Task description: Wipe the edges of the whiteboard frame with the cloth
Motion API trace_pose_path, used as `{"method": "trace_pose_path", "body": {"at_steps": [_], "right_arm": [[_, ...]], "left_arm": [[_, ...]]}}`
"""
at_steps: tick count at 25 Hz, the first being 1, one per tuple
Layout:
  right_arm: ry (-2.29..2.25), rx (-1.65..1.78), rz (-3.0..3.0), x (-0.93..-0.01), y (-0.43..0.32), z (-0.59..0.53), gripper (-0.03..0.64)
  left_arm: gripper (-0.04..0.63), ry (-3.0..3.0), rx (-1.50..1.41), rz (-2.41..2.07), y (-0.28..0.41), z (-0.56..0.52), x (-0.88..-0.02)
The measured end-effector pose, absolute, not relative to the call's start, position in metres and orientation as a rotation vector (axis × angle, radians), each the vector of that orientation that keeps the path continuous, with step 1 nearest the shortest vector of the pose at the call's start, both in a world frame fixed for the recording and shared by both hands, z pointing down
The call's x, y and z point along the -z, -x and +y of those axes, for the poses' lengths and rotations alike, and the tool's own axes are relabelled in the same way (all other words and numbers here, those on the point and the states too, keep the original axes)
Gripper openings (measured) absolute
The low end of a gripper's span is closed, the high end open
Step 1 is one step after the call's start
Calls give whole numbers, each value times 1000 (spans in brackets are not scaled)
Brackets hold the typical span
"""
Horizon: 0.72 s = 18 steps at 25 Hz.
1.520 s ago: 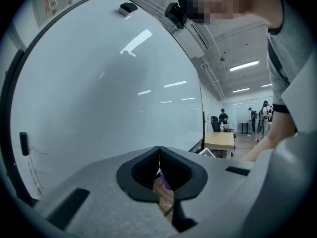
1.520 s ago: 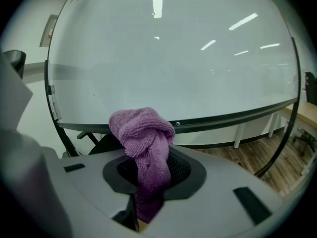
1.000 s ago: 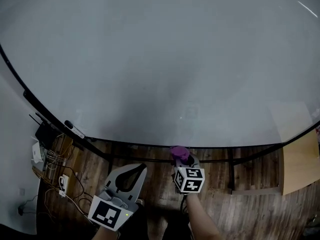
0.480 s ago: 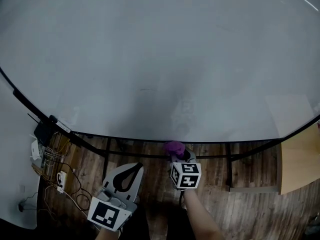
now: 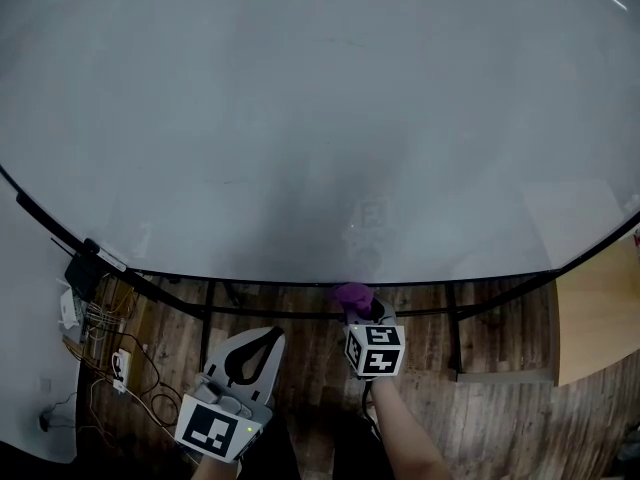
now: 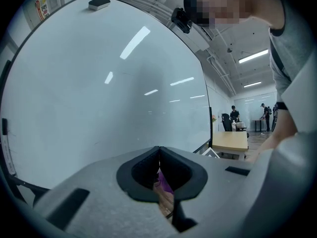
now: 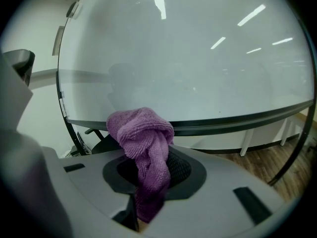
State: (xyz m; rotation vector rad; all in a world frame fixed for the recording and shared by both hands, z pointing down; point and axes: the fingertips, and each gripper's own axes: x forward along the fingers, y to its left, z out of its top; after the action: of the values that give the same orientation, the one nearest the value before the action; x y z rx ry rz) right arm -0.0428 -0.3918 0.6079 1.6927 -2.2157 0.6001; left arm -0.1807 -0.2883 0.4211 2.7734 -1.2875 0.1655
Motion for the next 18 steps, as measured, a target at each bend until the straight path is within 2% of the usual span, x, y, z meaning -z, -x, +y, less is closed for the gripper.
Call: {"method": "trace_pose_path", "body": {"at_steps": [18], "right_arm": [[-1746,-571,-2175,-610,-73,-386,92]], "left_arm": [[17,-2835,-150,-1194,65,-291,-426]]}}
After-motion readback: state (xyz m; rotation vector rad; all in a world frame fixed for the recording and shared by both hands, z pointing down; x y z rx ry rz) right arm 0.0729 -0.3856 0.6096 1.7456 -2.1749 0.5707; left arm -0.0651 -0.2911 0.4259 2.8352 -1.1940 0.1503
